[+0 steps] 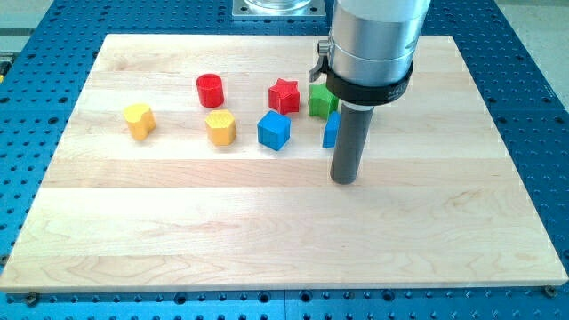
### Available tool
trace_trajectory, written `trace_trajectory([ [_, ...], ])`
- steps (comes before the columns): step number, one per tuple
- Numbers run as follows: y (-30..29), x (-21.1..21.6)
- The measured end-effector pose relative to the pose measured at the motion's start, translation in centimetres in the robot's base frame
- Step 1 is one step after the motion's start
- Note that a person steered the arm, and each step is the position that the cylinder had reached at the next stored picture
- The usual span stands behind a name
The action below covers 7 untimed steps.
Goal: Move the green star and blue cube to the bottom left
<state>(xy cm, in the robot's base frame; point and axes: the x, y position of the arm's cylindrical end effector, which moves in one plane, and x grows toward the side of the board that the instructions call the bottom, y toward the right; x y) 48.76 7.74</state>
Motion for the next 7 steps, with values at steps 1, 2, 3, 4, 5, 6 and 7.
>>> trace_trajectory([
  [1, 0.0, 0.0],
  [2, -0.5, 2.0],
  [3, -0.3, 3.4],
  [4, -0.1, 2.5],
  [5, -0.5, -4.5],
  [6, 1.2, -4.7],
  [7, 0.5, -7.5],
])
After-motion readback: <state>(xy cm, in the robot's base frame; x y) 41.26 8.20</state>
